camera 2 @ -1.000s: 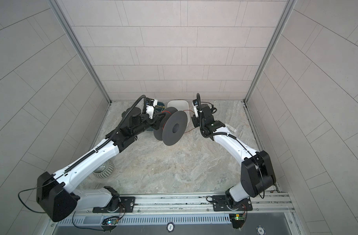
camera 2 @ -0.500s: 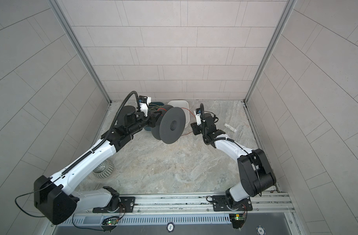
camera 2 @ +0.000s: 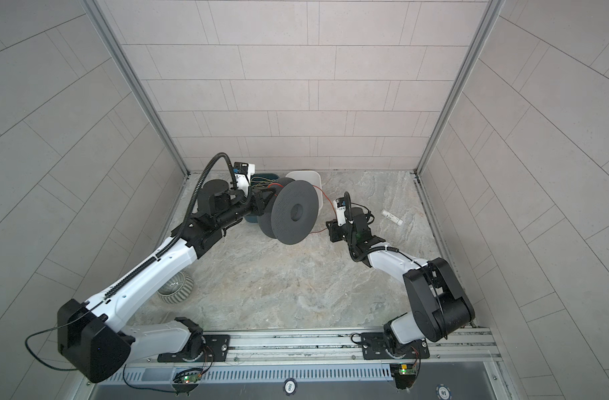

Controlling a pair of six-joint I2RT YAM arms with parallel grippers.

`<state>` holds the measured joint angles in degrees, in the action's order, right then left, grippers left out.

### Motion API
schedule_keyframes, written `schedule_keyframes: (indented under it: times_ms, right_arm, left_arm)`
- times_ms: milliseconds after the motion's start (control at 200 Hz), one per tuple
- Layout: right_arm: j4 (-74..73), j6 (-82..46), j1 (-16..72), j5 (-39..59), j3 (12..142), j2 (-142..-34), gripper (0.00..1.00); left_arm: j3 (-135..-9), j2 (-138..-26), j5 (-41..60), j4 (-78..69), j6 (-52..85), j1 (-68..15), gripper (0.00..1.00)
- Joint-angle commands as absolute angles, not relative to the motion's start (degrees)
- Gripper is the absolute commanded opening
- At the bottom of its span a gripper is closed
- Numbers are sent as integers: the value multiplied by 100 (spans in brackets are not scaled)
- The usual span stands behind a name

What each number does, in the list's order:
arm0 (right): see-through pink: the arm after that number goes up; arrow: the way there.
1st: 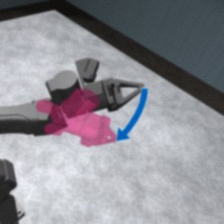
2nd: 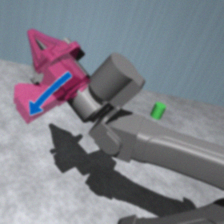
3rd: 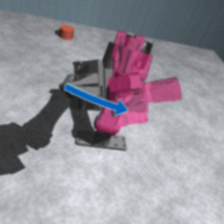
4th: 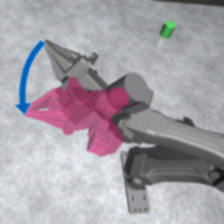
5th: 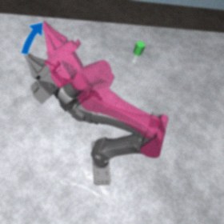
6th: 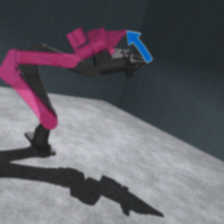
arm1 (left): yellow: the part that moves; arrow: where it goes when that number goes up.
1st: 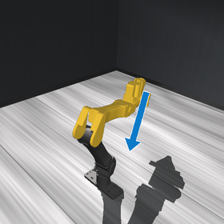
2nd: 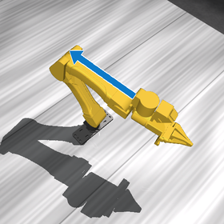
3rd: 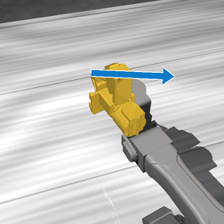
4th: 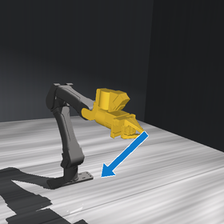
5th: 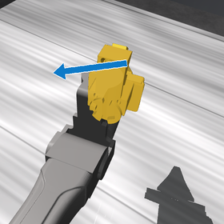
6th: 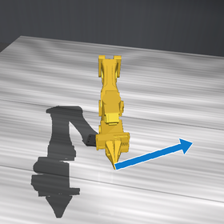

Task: Wrap the cables
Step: 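Hold the cable above the spool with the right gripper while the left holds the spool, then lower the red cable past the spool rim while the left turns the spool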

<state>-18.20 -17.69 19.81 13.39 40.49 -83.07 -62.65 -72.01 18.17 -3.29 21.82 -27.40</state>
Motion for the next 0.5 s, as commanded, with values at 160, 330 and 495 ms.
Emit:
schedule_keyframes:
  times_ms: [160,330,495]
  right_arm:
    - [-1897,-2208,1960,1131,3980,-8090,0]
    - [-1516,-2342,1977,1102,4203,-8354,0]
    - [-957,-2555,2097,1017,4534,-8640,0]
  left_arm:
    - [-6075,-7342,1878,-1612,3310,-2515,0]
    - [-5877,-7473,1864,-2235,4038,-2468,0]
    - [-5817,-7362,1389,-2069,4119,-2442,0]
